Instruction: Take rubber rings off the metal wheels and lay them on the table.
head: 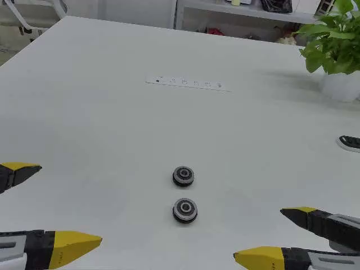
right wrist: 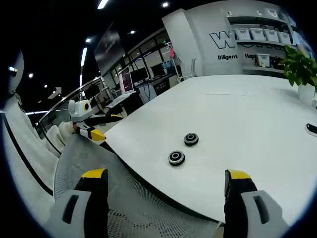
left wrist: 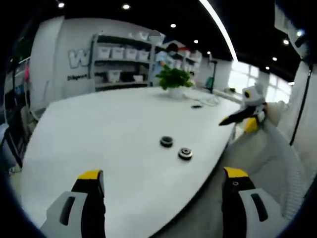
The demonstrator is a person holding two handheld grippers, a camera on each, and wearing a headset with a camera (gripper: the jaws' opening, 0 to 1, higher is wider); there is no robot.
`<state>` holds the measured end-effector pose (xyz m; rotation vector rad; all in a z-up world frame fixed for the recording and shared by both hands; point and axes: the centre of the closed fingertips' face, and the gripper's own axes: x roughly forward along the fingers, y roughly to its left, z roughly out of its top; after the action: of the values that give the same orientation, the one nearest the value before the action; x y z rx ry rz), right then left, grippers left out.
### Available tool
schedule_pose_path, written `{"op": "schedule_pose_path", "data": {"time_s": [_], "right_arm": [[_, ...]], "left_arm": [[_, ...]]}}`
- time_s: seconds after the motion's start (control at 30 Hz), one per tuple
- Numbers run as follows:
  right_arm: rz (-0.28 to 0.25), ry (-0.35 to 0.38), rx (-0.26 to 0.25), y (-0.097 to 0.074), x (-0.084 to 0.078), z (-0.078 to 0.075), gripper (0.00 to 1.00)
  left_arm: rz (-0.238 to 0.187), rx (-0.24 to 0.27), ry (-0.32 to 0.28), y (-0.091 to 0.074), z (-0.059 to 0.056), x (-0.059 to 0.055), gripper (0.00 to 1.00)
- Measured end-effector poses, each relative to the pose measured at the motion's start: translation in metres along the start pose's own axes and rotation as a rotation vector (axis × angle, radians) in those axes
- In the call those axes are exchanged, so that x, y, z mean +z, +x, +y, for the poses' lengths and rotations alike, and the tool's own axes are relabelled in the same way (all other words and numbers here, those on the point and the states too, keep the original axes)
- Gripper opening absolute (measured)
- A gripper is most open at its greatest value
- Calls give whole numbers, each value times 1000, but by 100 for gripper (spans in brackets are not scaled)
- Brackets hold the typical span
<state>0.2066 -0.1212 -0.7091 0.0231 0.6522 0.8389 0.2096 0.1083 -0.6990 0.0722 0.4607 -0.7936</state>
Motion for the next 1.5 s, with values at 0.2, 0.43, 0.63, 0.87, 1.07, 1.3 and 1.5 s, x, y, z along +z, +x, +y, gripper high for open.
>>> {"op": "schedule_pose_path", "data": {"time_s": [0.2, 0.43, 0.63, 0.87, 1.07, 1.3, 1.5], "right_arm": [[13, -24, 8, -1, 1, 0, 90], [21, -31, 22, -2, 5, -1, 91], [39, -43, 40, 1, 8, -4, 91], [28, -50, 51, 2, 8, 1, 91], [18, -54, 25, -4, 7, -4, 92], [11, -41, 3, -9, 5, -7, 91], [2, -39, -5, -11, 5, -8, 91]], "left_arm": [[-8, 2, 3, -3, 9, 2, 100], [-17, -9, 7, -3, 8, 7, 100], [-20, 18, -2, -5, 10, 3, 100], [0, 36, 2, -11, 10, -4, 100], [-1, 31, -8, -12, 9, -5, 100], [31, 2, 3, -9, 1, -8, 100], [38, -9, -11, -9, -3, -8, 100]]}}
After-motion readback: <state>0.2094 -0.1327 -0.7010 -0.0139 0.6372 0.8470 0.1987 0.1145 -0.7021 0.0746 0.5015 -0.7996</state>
